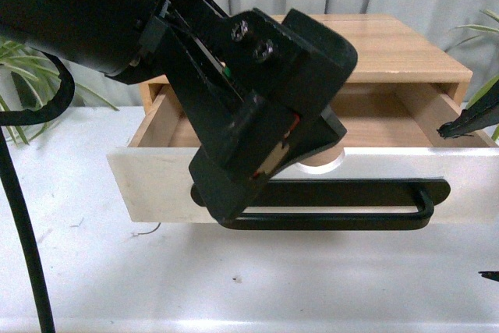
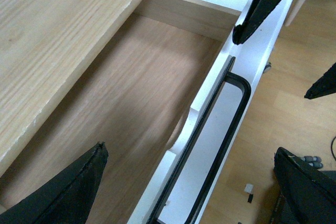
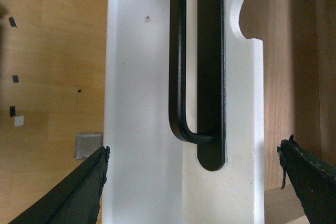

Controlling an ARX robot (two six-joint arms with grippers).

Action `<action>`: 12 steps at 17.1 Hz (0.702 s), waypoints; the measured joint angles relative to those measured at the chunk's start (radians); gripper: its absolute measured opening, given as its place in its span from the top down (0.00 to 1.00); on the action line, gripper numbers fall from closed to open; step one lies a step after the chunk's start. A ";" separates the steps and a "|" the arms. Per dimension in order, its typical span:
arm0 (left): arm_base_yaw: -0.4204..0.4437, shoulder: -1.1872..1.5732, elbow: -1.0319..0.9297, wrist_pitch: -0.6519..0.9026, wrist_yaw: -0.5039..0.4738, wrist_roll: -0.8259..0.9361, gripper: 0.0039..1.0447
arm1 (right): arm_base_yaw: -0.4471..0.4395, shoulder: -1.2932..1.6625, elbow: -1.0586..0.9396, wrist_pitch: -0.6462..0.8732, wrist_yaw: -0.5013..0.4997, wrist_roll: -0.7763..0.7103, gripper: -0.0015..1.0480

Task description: Pull drawer

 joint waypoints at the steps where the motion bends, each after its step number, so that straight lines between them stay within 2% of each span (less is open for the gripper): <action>1: 0.012 -0.001 0.000 0.009 0.000 -0.014 0.06 | -0.009 0.000 0.002 0.011 -0.009 0.017 0.06; 5: 0.075 -0.018 -0.007 0.064 -0.001 -0.110 0.06 | -0.061 -0.021 0.027 0.076 -0.091 0.162 0.06; 8: 0.177 -0.033 -0.011 0.126 -0.038 -0.253 0.06 | -0.103 -0.040 0.029 0.238 -0.104 0.369 0.06; 9: 0.277 -0.033 -0.030 0.162 -0.085 -0.402 0.06 | -0.134 -0.020 0.031 0.399 0.004 0.624 0.06; 12: 0.410 -0.053 -0.100 0.223 -0.178 -0.610 0.06 | -0.183 0.017 0.021 0.524 0.219 0.991 0.06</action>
